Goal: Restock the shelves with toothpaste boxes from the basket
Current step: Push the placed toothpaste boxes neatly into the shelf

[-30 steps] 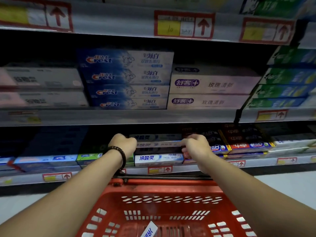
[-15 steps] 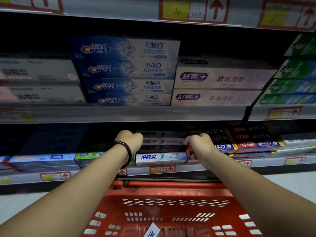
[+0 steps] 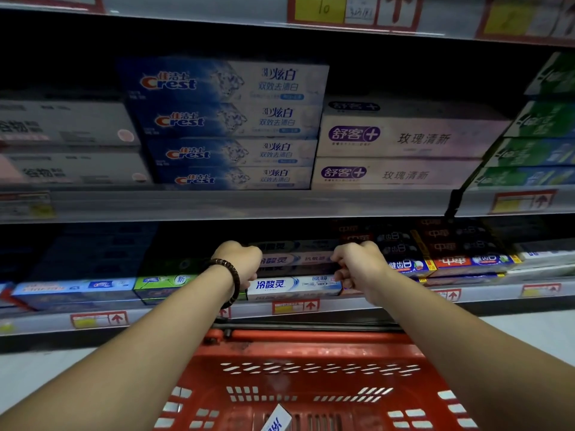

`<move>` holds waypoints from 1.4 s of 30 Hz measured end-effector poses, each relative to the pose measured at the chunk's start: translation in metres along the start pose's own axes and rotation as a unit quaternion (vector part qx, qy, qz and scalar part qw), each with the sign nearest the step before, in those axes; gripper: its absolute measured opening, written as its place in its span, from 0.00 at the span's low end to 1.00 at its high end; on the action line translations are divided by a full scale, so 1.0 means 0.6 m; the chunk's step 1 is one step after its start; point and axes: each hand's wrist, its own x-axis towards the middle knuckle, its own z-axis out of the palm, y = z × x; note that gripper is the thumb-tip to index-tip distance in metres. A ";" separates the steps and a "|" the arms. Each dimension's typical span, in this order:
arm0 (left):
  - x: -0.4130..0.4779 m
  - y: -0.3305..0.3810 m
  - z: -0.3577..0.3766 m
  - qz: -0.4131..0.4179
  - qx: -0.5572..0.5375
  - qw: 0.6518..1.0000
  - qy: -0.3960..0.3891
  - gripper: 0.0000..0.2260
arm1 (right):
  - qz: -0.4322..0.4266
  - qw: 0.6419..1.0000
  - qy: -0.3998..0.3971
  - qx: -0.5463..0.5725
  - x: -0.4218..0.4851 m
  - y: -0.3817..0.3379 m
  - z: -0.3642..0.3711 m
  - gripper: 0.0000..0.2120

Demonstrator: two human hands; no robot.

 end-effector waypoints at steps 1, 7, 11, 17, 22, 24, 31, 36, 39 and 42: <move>0.002 -0.002 0.001 0.001 0.004 1.000 -0.002 0.08 | 0.002 1.000 0.001 -0.001 0.000 0.001 0.000 0.10; 0.004 -0.006 0.003 0.006 0.029 0.999 -0.013 0.07 | 0.000 1.000 -0.006 -0.015 0.000 0.002 0.000 0.12; 0.001 -0.005 0.003 0.011 0.034 0.999 -0.009 0.07 | 0.000 1.000 -0.009 -0.029 -0.004 0.000 0.004 0.09; 0.000 -0.003 -0.005 0.012 0.031 0.999 0.000 0.08 | -0.005 0.999 -0.009 -0.044 -0.007 -0.008 -0.006 0.08; -0.010 0.002 -0.010 0.011 0.033 0.999 -0.003 0.07 | -0.016 0.996 0.000 -0.092 -0.019 -0.018 -0.031 0.08; -0.018 0.007 -0.011 0.014 0.031 0.999 -0.007 0.07 | -0.031 0.993 0.007 -0.112 -0.030 -0.022 -0.045 0.05; -0.066 0.030 -0.027 0.048 0.056 0.997 -0.023 0.07 | -0.059 0.986 0.010 -0.158 -0.075 -0.029 -0.092 0.08; -0.117 0.040 -0.038 0.094 0.136 0.986 -0.015 0.08 | -0.071 0.983 0.017 -0.166 -0.134 -0.032 -0.115 0.06; -0.162 0.045 -0.031 0.124 0.171 0.977 -0.005 0.10 | -0.083 0.982 0.026 -0.167 -0.170 -0.033 -0.117 0.07; -0.200 0.045 -0.031 0.131 0.173 0.976 -0.006 0.11 | -0.095 0.982 0.019 -0.161 -0.209 -0.029 -0.116 0.09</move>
